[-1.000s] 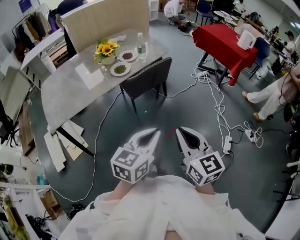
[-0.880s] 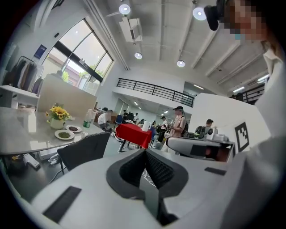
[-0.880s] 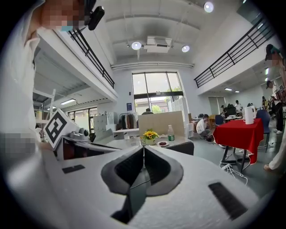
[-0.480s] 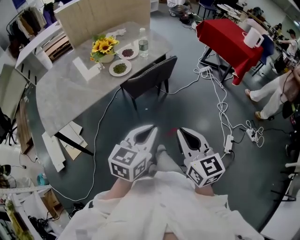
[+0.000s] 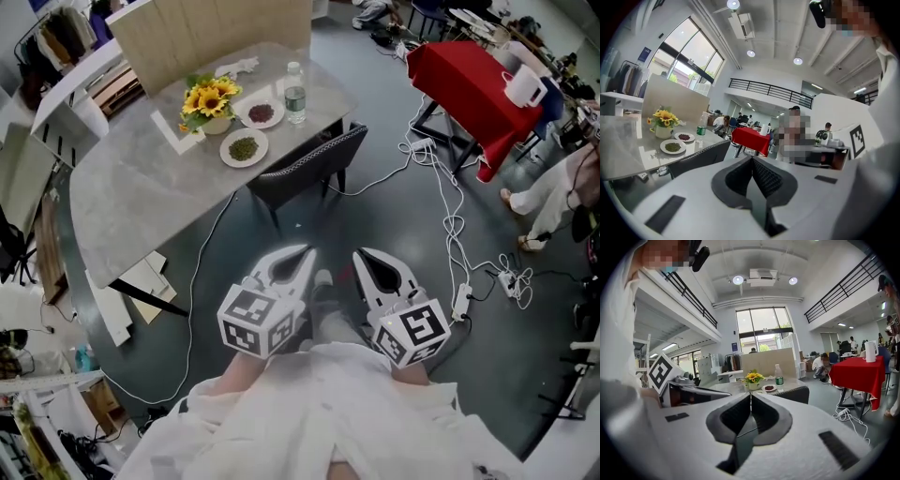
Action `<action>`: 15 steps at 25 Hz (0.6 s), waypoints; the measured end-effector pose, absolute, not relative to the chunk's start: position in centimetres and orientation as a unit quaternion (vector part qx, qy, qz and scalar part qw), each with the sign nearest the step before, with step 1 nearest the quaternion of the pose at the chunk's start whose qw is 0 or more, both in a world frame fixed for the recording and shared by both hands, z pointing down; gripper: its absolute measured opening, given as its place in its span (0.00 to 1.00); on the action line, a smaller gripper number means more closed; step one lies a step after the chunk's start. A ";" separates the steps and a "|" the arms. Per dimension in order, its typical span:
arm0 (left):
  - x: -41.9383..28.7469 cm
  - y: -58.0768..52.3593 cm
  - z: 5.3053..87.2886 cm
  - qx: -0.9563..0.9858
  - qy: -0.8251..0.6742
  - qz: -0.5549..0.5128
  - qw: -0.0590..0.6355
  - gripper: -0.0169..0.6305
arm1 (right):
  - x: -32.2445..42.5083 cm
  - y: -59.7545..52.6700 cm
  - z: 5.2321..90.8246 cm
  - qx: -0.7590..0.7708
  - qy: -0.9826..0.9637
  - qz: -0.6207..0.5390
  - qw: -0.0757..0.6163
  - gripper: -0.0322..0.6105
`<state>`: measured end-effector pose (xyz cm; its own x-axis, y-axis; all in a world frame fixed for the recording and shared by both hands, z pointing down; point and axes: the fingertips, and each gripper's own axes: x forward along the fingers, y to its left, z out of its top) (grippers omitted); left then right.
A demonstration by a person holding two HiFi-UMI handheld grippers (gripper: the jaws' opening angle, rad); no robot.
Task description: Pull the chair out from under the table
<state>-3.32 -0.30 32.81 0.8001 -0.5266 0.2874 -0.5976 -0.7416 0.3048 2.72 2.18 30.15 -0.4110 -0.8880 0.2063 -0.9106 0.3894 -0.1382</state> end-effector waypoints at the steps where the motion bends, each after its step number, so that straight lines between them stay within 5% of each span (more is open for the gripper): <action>1: -3.1 -1.5 32.8 0.927 -0.306 0.090 0.196 0.05 | 3.0 1.0 30.1 0.538 -0.833 0.116 0.049 0.05; 15: 1.3 -16.8 31.3 0.917 -0.340 0.084 0.193 0.05 | 7.1 -15.2 28.5 0.493 -0.861 0.109 0.056 0.05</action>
